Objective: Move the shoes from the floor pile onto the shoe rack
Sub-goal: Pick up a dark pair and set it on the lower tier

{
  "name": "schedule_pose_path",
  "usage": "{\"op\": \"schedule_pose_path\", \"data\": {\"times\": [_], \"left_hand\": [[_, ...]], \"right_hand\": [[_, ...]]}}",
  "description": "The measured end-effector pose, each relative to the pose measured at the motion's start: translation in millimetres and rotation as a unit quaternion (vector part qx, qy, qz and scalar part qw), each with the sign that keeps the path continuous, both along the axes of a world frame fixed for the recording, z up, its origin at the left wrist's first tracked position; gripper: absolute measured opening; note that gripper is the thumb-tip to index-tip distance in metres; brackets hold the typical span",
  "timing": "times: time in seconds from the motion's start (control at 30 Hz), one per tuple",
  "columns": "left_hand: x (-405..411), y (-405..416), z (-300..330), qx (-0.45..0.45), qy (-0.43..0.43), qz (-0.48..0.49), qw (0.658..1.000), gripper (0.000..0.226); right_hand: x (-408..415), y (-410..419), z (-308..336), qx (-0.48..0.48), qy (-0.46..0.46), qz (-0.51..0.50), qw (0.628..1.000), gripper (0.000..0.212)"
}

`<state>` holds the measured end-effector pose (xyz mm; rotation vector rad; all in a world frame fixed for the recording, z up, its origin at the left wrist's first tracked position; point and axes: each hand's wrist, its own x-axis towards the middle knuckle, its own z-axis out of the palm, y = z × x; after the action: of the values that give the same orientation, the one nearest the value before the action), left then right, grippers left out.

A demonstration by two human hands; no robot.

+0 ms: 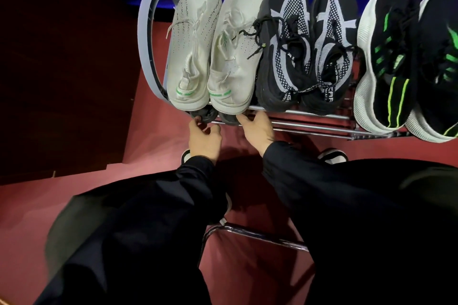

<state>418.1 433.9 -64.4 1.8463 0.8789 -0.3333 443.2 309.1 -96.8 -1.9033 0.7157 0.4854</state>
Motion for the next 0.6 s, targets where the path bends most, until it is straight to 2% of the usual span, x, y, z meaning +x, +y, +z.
{"op": "schedule_pose_path", "data": {"times": [0.13,0.27,0.33,0.47,0.53,0.6], "left_hand": [[-10,6,6,0.020,0.032,-0.031,0.999,0.035],[-16,19,-35,0.011,0.010,-0.089,0.996,0.032],[-17,16,-27,-0.002,0.013,-0.122,0.992,0.031],[-29,-12,29,-0.043,0.017,-0.203,0.978,0.028],[-33,-34,57,-0.047,-0.011,-0.248,0.968,0.027],[-40,-72,96,-0.056,-0.048,-0.294,0.953,0.025]], "right_hand": [[-11,-14,19,0.000,-0.022,0.017,1.000,0.037],[-29,-27,42,0.038,-0.012,0.048,0.998,0.012],[-37,-34,52,0.052,0.002,0.055,0.997,0.017],[-65,-59,103,0.072,0.034,0.055,0.995,0.011],[-86,-77,131,0.099,0.043,0.045,0.993,0.009],[-107,-98,164,0.116,0.010,0.018,0.993,0.011]]}}
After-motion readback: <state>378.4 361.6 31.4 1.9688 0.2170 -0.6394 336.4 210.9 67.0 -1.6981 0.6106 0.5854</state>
